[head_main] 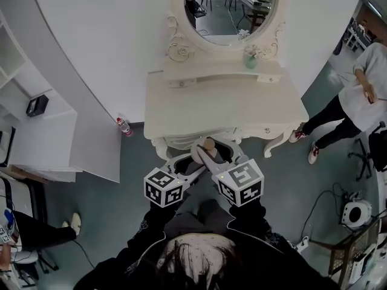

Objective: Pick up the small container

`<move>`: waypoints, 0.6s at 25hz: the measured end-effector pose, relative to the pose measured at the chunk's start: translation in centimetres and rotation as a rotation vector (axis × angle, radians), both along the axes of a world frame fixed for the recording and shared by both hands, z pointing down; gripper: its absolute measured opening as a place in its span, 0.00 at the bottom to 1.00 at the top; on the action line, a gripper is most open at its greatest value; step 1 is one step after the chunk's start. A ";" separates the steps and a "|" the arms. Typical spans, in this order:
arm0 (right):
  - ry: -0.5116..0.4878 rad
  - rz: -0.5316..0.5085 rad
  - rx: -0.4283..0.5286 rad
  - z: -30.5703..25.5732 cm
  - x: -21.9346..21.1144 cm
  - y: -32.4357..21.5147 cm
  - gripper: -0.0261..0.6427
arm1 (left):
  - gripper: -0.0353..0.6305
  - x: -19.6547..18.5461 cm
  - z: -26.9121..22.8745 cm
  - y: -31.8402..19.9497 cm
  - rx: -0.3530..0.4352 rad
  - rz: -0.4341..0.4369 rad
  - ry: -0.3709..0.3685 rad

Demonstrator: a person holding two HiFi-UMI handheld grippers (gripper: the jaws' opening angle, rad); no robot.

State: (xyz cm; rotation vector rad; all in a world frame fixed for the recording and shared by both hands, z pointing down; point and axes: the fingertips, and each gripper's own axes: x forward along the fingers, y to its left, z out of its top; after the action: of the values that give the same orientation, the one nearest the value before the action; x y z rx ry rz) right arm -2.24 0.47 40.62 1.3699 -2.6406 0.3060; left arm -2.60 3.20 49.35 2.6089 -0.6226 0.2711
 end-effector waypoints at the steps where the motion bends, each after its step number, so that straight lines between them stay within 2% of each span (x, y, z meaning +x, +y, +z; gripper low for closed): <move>1: -0.002 0.001 -0.001 0.0 -0.6 0.4 0.26 | 0.37 -0.6 0.0 0.4 -0.001 0.001 0.001; 7: -0.005 0.015 -0.008 0.4 -4.3 3.2 0.26 | 0.37 -4.4 0.4 3.2 -0.010 0.015 -0.011; 15: -0.002 0.048 -0.026 1.7 -7.1 6.7 0.26 | 0.37 -7.2 1.6 6.9 -0.032 0.045 -0.007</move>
State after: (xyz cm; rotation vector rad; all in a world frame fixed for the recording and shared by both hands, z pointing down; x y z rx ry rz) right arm -9.33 7.14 42.29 1.4271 -2.5990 0.3467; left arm -9.81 10.06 50.97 2.5945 -0.5577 0.3026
